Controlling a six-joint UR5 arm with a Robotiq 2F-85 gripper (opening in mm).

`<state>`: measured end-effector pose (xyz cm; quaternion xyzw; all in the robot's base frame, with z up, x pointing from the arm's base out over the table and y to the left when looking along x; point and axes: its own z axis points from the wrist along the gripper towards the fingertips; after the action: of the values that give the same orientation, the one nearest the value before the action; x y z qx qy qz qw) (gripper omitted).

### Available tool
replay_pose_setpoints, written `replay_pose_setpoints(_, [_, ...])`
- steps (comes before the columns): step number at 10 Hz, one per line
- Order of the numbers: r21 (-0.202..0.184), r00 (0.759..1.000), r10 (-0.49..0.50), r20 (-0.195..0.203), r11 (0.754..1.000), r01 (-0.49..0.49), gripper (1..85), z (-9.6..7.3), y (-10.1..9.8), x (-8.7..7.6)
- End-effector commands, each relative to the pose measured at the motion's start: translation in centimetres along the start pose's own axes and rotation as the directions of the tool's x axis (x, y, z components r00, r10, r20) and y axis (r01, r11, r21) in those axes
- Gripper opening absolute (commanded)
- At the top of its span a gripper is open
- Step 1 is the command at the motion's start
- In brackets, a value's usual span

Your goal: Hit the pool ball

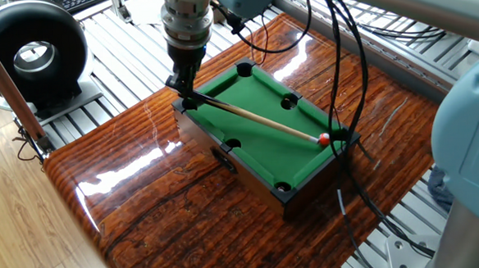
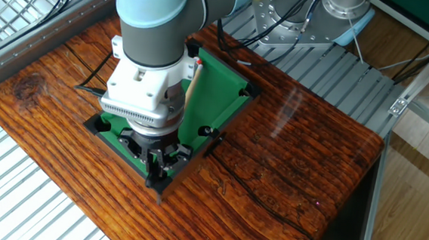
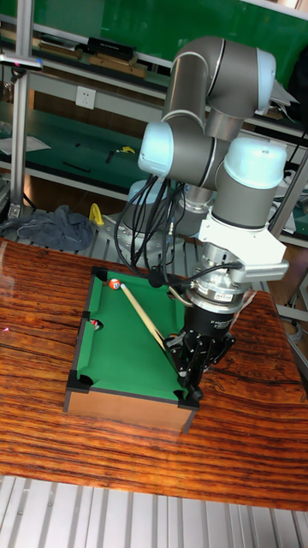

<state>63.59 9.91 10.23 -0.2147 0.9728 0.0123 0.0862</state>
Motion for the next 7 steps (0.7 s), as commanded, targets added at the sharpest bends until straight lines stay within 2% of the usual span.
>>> replay_pose_setpoints(1, [-0.010,1.000,0.001,0.010,1.000,-0.001,1.3,-0.05,-0.28,0.36])
replay_pose_setpoints(7, [0.022,1.000,-0.006,0.007,1.000,0.006,1.3,0.14,-0.28,1.32])
